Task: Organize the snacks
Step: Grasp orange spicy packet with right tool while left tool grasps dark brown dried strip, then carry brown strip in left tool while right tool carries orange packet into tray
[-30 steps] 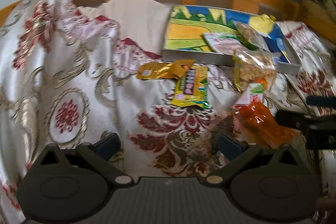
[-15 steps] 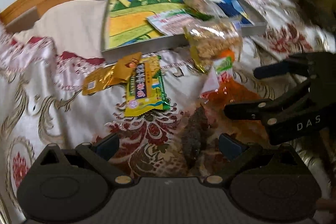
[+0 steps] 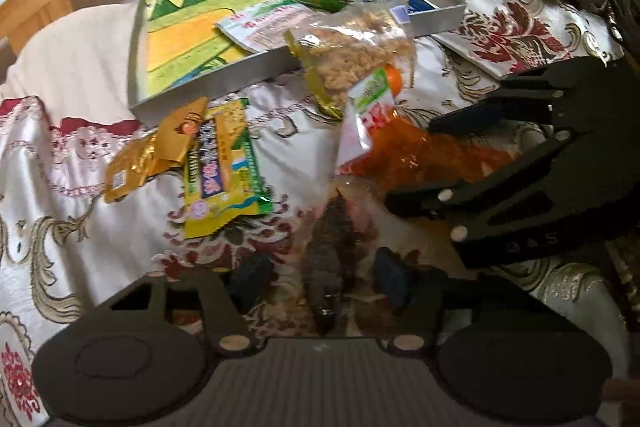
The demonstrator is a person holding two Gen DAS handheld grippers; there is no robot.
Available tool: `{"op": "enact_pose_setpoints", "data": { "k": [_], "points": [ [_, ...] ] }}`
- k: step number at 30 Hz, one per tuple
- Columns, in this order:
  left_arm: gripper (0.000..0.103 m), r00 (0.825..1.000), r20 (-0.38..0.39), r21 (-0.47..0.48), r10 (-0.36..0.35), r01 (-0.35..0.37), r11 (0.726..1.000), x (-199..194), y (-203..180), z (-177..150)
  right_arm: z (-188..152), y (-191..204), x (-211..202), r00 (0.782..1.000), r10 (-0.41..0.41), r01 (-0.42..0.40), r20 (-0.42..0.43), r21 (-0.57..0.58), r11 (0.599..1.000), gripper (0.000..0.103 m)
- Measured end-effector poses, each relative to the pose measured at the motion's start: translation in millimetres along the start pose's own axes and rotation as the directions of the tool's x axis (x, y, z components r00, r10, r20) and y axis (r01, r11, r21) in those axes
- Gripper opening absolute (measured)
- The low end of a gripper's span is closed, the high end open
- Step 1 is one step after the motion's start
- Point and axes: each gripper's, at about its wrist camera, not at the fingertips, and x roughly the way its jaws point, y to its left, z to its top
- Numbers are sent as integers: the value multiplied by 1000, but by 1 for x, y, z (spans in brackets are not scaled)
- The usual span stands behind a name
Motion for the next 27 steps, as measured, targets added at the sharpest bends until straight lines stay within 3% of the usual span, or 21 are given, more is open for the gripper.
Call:
{"op": "enact_pose_setpoints", "data": {
  "k": [4, 10, 19, 27],
  "points": [
    [52, 1000, -23, -18, -14, 14, 1000, 0, 0, 2, 0, 1, -1, 1000, -11, 11, -4, 1, 1000, 62],
    [50, 999, -47, -80, -9, 5, 997, -2, 4, 6, -1, 2, -3, 1000, -15, 15, 5, -4, 1000, 58],
    [50, 1000, -10, -277, -18, 15, 961, -16, 26, -3, -3, 5, -15, 998, -51, 52, 29, -31, 998, 58],
    [50, 995, 96, -385, 15, 23, 923, -38, 41, -10, -4, 18, -36, 991, -63, 74, 119, -94, 993, 58]
  ]
}}
